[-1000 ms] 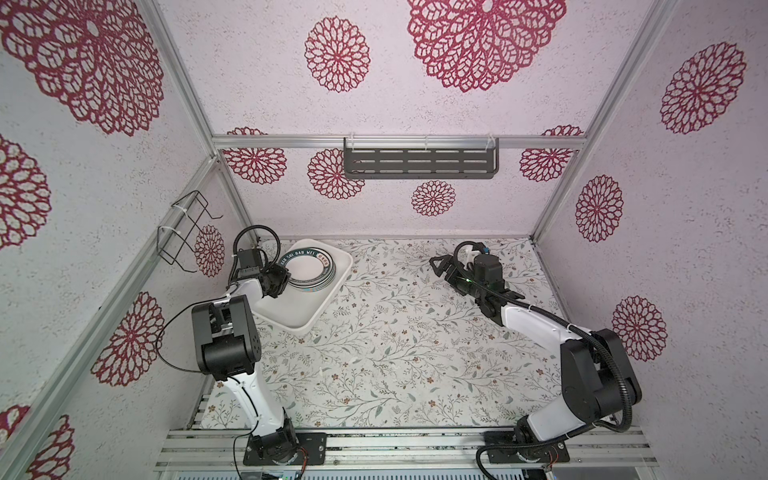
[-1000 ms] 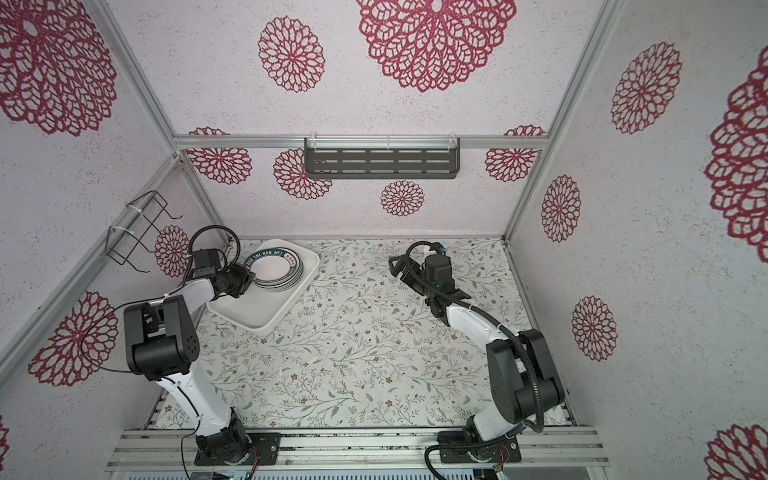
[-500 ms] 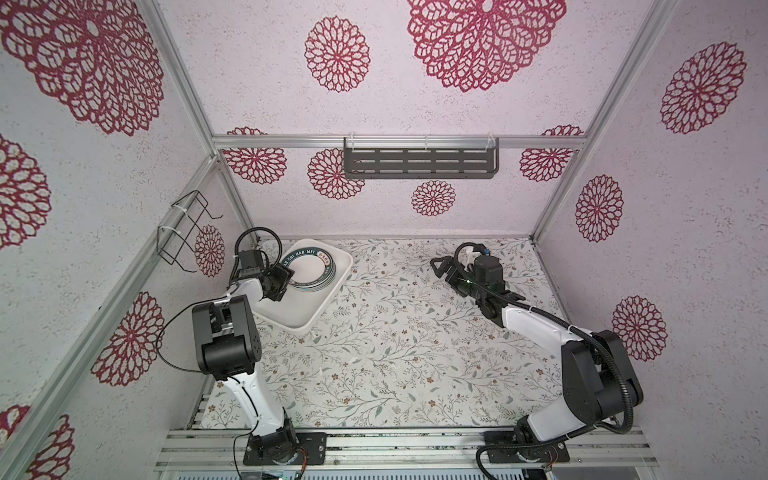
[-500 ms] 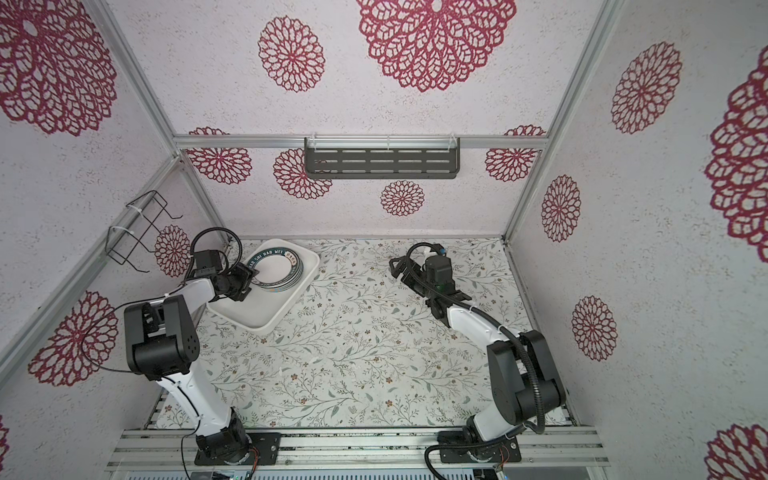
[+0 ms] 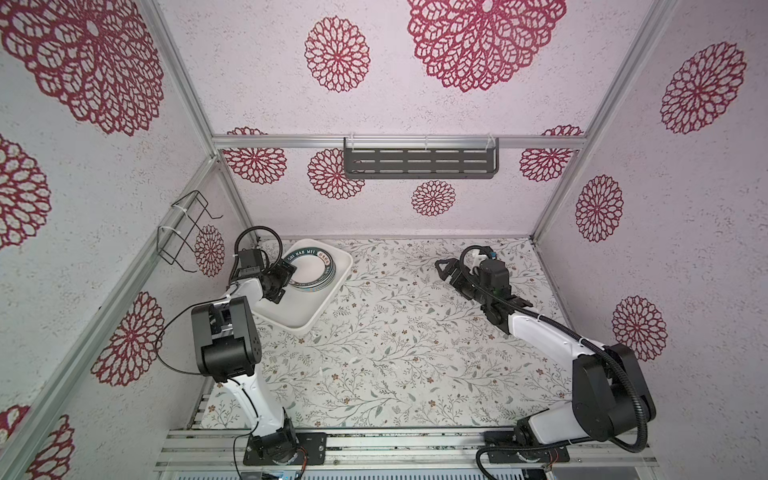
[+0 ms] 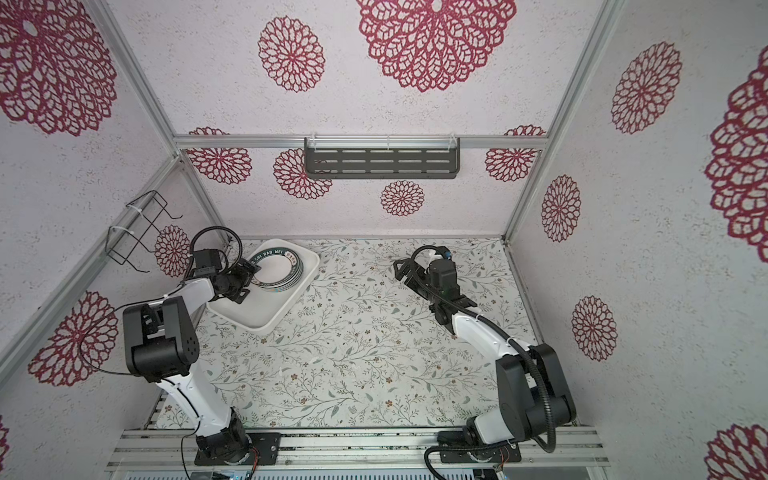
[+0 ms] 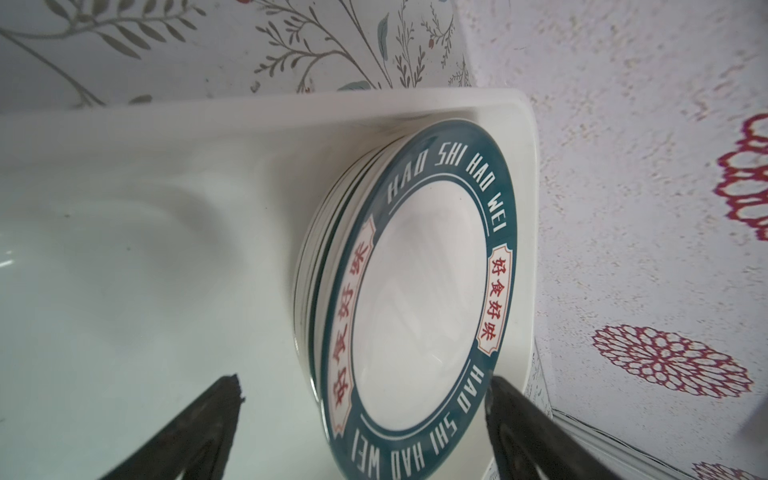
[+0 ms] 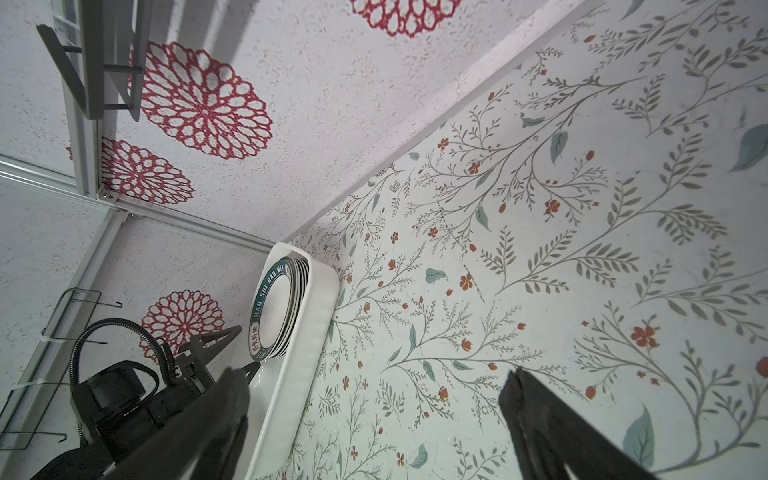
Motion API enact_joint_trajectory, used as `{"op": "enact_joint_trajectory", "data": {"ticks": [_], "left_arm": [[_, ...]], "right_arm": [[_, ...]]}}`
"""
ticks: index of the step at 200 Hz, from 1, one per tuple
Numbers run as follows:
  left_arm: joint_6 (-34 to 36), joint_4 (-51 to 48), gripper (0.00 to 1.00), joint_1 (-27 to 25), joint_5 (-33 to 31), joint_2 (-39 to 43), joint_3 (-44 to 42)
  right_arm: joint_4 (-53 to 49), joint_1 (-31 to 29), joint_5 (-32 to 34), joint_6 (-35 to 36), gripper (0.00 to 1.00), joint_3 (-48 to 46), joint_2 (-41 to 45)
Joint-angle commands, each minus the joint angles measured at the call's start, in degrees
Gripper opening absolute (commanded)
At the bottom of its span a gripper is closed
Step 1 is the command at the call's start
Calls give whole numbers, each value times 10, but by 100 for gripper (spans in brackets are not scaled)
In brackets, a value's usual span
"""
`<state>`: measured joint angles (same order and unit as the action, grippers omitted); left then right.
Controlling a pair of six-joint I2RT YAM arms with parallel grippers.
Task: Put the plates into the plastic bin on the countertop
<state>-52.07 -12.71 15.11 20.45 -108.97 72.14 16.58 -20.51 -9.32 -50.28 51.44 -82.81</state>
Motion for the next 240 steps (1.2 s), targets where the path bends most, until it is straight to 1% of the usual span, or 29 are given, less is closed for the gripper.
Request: {"op": "enact_joint_trajectory", "data": {"ticks": [1,33,37,41,79,107,134,157,180,209,227,240], "left_arm": [[9,20,96,-9,3,36,-8],[13,24,100,-12,-3,40,-14],[12,26,97,-13,-3,40,-15],[12,29,97,-14,-2,40,-17],[18,54,97,-18,-12,58,-31],[22,57,97,-21,-6,71,-35],[27,52,97,-29,-28,102,-50],[46,53,97,-45,-50,145,-65],[86,51,97,-74,-95,198,-83],[147,61,97,-117,-171,278,-130],[196,84,97,-153,-253,339,-178],[215,105,97,-174,-318,383,-219]], "right_arm": [[-3,2,19,19,99,-2,29],[-15,3,29,29,99,-5,37],[-16,4,29,30,99,-5,38],[-18,4,30,30,99,-5,39],[-26,6,44,36,99,-12,54],[-36,7,57,39,99,-18,64],[-46,8,65,37,99,-21,67],[-70,8,81,46,99,-15,71],[-104,8,119,65,99,-15,93],[-171,9,190,88,99,-21,138],[-211,8,223,94,99,-38,171],[-240,8,251,99,99,-55,197]]}}
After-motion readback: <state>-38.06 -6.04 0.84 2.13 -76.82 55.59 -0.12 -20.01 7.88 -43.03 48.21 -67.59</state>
